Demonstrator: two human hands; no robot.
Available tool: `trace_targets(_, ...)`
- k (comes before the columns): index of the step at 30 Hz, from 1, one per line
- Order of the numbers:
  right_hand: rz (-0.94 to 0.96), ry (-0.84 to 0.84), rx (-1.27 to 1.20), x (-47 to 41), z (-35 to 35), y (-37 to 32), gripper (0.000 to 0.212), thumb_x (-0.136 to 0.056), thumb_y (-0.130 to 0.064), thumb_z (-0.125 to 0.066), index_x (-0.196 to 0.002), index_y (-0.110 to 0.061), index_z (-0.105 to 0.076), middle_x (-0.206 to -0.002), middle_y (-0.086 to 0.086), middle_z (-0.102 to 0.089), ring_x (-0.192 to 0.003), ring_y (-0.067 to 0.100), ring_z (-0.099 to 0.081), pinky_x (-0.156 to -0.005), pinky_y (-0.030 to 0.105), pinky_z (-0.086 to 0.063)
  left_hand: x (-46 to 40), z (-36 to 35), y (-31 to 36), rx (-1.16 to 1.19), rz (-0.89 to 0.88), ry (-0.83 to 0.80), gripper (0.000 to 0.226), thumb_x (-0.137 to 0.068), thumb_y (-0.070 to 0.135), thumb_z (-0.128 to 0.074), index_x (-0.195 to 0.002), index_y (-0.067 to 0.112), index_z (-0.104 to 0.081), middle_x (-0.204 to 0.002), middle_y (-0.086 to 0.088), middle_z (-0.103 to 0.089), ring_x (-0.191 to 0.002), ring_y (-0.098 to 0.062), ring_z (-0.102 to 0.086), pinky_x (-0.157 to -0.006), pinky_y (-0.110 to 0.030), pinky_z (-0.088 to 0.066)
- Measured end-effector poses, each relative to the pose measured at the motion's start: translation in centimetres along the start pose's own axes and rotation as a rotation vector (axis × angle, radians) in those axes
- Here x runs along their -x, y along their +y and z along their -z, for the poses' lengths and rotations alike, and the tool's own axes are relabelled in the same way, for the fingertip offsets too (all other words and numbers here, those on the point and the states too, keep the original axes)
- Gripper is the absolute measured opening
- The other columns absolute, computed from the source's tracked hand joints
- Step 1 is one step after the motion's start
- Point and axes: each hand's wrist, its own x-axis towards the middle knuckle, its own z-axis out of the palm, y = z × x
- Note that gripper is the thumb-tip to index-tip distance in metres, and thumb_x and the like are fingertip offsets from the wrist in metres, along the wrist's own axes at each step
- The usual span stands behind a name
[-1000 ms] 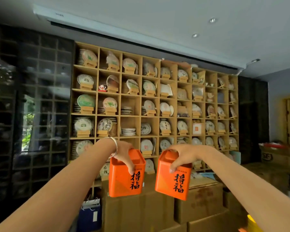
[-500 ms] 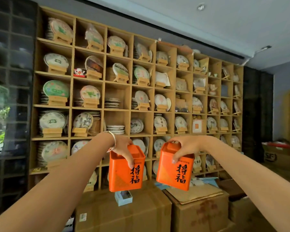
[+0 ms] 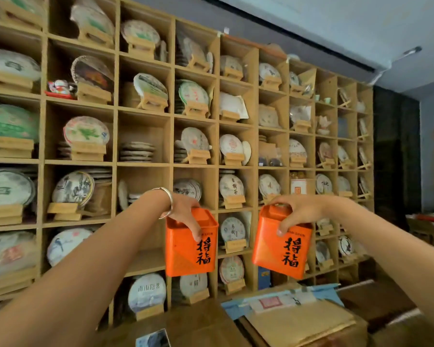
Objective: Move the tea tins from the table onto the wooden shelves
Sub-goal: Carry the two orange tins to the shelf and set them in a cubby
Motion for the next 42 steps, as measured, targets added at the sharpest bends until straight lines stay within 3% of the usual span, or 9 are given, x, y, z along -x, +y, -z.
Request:
trace_targets(4,0.041,-0.02,0.0,-6.9,1.5,4.4,0.09,-0.059,-0.04,-0.086,-0.135,-0.03,-0.039,-0.112,-0.001,-0.064,-0.092,0.014,-0.07,-0.071,0.026,-0.058,-6.9,0.1,0.4,0.003,0.058,0.03,0.105,-0.046,0.057,-0.085,-0.136,0.033,-0.037,-0.122,-0.002,-0.059,-0.106,-0.028,-0.062,-0.094,-0.048,-0.051)
trace_targets(8,0.111,-0.066,0.005,-14.4,4.2,6.9,0.091,-0.056,-0.042,-0.086,-0.133,-0.033,-0.038,-0.114,-0.002,-0.062,-0.095,0.015,-0.068,-0.075,0.029,-0.058,-12.3,2.0,0.4,0.07,0.106,0.04,0.101,-0.053,0.052,-0.085,-0.137,0.031,-0.034,-0.125,-0.003,-0.058,-0.107,-0.027,-0.062,-0.094,-0.045,-0.052)
trace_targets(14,0.256,-0.102,0.007,-24.6,5.8,8.1,0.083,-0.056,-0.04,-0.088,-0.126,-0.036,-0.044,-0.113,-0.006,-0.061,-0.094,0.014,-0.066,-0.069,0.025,-0.058,-18.2,4.7,-1.4,0.125,0.214,0.09,0.094,-0.054,0.054,-0.084,-0.133,0.032,-0.038,-0.107,0.006,-0.062,-0.096,-0.019,-0.064,-0.071,-0.028,-0.055)
trace_targets(17,0.293,-0.145,-0.009,-29.5,5.0,8.5,0.087,-0.052,-0.042,-0.088,-0.127,-0.037,-0.044,-0.117,-0.003,-0.06,-0.101,0.016,-0.064,-0.079,0.033,-0.059,-21.2,5.3,-2.8,0.126,0.285,0.059,0.092,-0.057,0.053,-0.084,-0.133,0.033,-0.036,-0.106,0.005,-0.06,-0.097,-0.02,-0.063,-0.068,-0.026,-0.054)
trace_targets(22,0.327,-0.154,0.014,-36.8,3.9,8.2,0.103,-0.052,-0.044,-0.086,-0.139,-0.031,-0.034,-0.122,-0.004,-0.054,-0.104,0.016,-0.061,-0.085,0.033,-0.056,-25.8,5.3,-6.5,0.112,0.321,0.026,0.096,-0.059,0.05,-0.084,-0.139,0.031,-0.033,-0.114,0.003,-0.056,-0.101,-0.021,-0.06,-0.072,-0.027,-0.052)
trace_targets(27,0.348,-0.173,0.044,-44.5,3.4,5.9,0.092,-0.062,-0.036,-0.086,-0.138,-0.031,-0.033,-0.121,-0.002,-0.055,-0.104,0.018,-0.063,-0.085,0.034,-0.057,-29.6,5.9,-11.4,0.152,0.343,-0.024,0.101,-0.059,0.048,-0.084,-0.142,0.029,-0.03,-0.122,-0.002,-0.055,-0.1,-0.022,-0.059,-0.08,-0.032,-0.054)
trace_targets(30,0.371,-0.153,0.032,-49.4,3.5,3.6,0.091,-0.061,-0.037,-0.086,-0.135,-0.031,-0.033,-0.123,0.003,-0.057,-0.102,0.02,-0.065,-0.086,0.039,-0.057,-31.6,7.2,-14.4,0.163,0.345,-0.027,0.1,-0.054,0.052,-0.083,-0.139,0.031,-0.035,-0.106,0.006,-0.057,-0.092,-0.019,-0.062,-0.07,-0.027,-0.055)
trace_targets(33,0.39,-0.144,0.011,-54.2,3.2,1.6,0.086,-0.06,-0.036,-0.086,-0.13,-0.033,-0.037,-0.118,0.001,-0.06,-0.099,0.018,-0.067,-0.082,0.036,-0.059,-33.5,8.0,-17.7,0.155,0.348,-0.018,0.096,-0.061,0.049,-0.083,-0.14,0.032,-0.032,-0.111,0.005,-0.054,-0.096,-0.02,-0.059,-0.065,-0.025,-0.052)
trace_targets(42,0.35,-0.207,0.091,-65.8,0.9,-2.0,0.084,-0.063,-0.034,-0.084,-0.132,-0.035,-0.036,-0.117,0.001,-0.061,-0.096,0.018,-0.068,-0.079,0.034,-0.059,-37.4,7.9,-24.5,0.201,0.354,-0.018,0.093,-0.068,0.045,-0.081,-0.143,0.034,-0.028,-0.137,-0.004,-0.048,-0.118,-0.028,-0.054,-0.092,-0.039,-0.051)
